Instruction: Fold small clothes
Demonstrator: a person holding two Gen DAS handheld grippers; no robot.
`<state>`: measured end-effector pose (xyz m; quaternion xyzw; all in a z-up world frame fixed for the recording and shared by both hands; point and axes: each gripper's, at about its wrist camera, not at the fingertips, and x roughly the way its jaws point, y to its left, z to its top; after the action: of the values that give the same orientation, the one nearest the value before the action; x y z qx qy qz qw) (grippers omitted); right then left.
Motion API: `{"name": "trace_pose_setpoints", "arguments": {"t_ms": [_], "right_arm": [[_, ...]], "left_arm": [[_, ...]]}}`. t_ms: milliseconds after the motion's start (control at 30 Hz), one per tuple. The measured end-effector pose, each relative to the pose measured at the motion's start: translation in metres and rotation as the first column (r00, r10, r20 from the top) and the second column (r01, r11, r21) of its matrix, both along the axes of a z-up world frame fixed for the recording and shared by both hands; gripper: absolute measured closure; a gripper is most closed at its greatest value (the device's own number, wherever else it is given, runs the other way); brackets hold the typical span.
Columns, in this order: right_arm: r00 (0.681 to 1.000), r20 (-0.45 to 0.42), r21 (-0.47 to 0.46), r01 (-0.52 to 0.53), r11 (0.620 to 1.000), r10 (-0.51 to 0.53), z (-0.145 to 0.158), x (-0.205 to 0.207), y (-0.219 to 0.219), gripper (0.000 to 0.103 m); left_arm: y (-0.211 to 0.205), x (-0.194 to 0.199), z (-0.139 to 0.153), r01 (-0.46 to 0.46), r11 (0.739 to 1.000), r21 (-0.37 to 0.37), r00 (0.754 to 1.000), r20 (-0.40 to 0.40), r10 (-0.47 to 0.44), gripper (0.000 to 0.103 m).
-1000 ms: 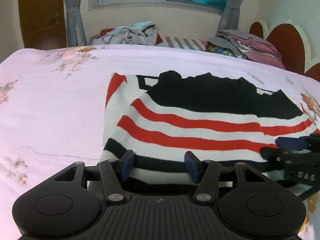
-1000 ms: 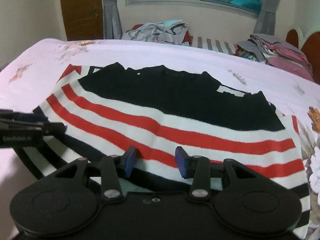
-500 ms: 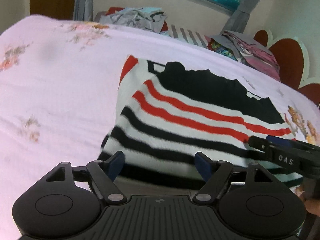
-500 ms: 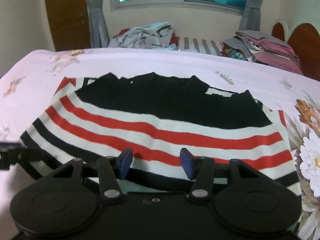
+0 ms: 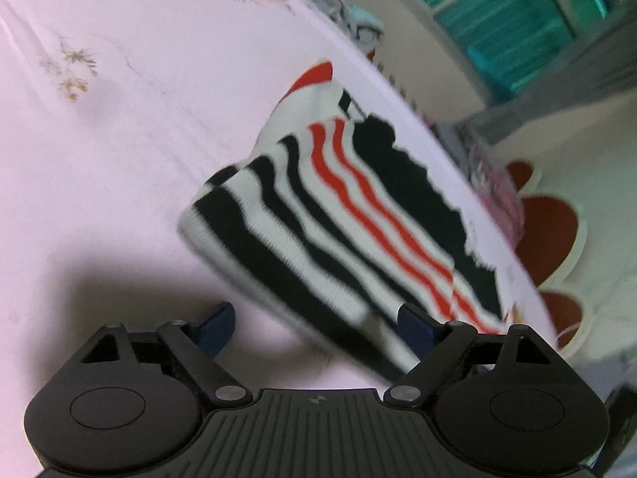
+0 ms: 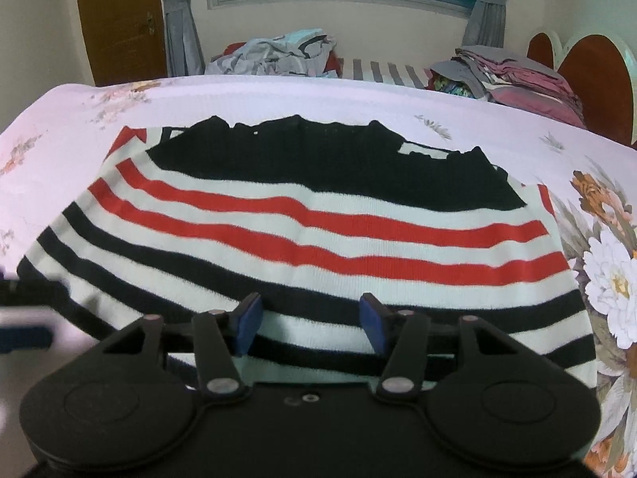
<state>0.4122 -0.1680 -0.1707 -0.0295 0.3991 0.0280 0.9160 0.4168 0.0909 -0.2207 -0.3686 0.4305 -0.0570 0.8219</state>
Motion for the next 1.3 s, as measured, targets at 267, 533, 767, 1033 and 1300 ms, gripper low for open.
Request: {"name": "trace_pose_setpoints", "arguments": {"t_ms": [267, 533, 767, 1033, 1300], "right_arm": [[0.999, 0.041, -0.004, 0.009, 1.000, -0.008, 0.009, 0.010, 0.000, 0.050], [1.000, 0.020, -0.040, -0.013, 0.999, 0.014, -0.007, 0.033, 0.000, 0.049], [0.996, 0.044, -0.030, -0.070, 0.997, 0.072, -0.011, 0.031, -0.007, 0.047], [0.994, 0.075, 0.115, -0.084, 0.990, 0.076, 0.005, 0.028, -0.032, 0.037], [0.994, 0.101, 0.185, 0.021, 0.982, -0.040, 0.025, 0.009, -0.105, 0.040]], "left_arm": [[-0.001, 0.030, -0.021, -0.087, 0.989, -0.119, 0.989, 0.112, 0.100, 0.020], [-0.006, 0.046, -0.037, -0.205, 0.971, -0.122, 0.970, 0.105, 0.219, 0.074], [-0.019, 0.053, -0.020, -0.205, 0.976, -0.073, 0.964, 0.156, 0.214, 0.087], [-0.056, 0.077, 0.036, -0.089, 0.996, -0.003, 0.945, 0.314, 0.086, 0.088], [-0.149, 0.105, 0.079, 0.179, 0.982, 0.066, 0.888, 0.418, -0.190, 0.088]]}}
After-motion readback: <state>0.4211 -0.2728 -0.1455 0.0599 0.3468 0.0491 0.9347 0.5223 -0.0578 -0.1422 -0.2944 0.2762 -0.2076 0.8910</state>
